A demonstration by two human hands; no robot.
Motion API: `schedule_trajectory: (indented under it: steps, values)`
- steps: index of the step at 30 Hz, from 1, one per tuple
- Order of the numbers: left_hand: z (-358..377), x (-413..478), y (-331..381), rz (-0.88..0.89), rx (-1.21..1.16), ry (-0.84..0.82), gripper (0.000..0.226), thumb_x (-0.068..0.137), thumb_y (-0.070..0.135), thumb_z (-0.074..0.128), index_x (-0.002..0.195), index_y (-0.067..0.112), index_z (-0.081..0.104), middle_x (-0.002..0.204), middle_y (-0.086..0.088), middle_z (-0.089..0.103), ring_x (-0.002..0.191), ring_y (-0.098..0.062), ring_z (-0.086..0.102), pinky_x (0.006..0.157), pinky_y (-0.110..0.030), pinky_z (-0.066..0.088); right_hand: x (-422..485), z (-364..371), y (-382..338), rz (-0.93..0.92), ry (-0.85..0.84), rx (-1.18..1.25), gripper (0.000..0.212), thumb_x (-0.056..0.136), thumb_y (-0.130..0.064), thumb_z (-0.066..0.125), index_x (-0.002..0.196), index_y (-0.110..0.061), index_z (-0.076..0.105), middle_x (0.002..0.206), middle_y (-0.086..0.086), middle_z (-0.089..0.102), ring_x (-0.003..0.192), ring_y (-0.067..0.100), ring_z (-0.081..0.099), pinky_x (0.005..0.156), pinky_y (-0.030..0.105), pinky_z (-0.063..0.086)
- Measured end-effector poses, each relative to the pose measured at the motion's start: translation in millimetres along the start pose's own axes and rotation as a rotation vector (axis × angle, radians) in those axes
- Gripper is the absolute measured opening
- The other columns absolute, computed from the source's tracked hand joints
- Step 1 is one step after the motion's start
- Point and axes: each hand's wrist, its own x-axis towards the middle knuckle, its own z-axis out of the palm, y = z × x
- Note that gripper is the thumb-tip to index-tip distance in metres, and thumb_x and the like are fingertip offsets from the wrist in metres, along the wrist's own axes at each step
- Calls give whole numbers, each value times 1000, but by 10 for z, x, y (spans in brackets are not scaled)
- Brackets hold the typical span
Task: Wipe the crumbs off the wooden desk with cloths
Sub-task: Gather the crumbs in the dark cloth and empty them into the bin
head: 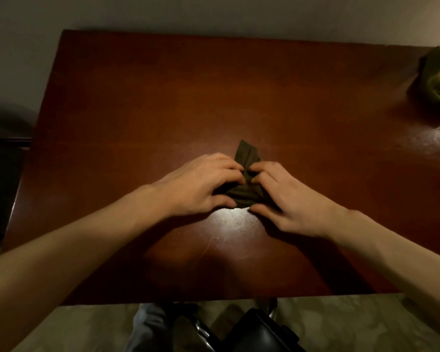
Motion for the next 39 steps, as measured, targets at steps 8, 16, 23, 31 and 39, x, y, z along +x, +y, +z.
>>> schedule_trajectory:
  steps: [8,16,23,31,39]
  values:
    - [100,86,-31,9,-31,137,38,84,43,82,111,22,67,110,7,60,99,-13,49,84,-32,48,163,210,-2,53,251,81,24,89,-28,79,97,-11,65,121,5,55,107,27,46,93,37,45]
    - [134,222,-6,-142,-47,289,36,84,-3,67,105,18,47,98,4,55,87,-16,52,79,-36,53,442,212,-137,249,319,27,49,75,-7,70,120,-12,51,112,4,48,90,22,41,76,35,43]
    - [38,384,4,-363,1,407,37,78,-9,62,93,20,46,92,6,45,81,-16,44,69,-27,33,727,123,-107,280,294,-100,39,86,-15,69,121,-9,54,109,10,52,93,27,49,74,44,53]
    - [-265,317,-199,-466,-297,461,30,92,24,79,120,23,70,117,4,69,111,-15,63,98,-34,50,723,-460,70,443,304,314,34,89,5,58,119,-9,53,99,4,62,79,17,63,59,24,53]
    - [-152,-104,-449,-624,77,299,66,102,47,56,160,22,37,165,-4,38,153,-24,33,125,-51,24,114,-447,404,540,327,233,48,95,5,51,131,-27,52,107,6,62,73,21,64,52,22,49]
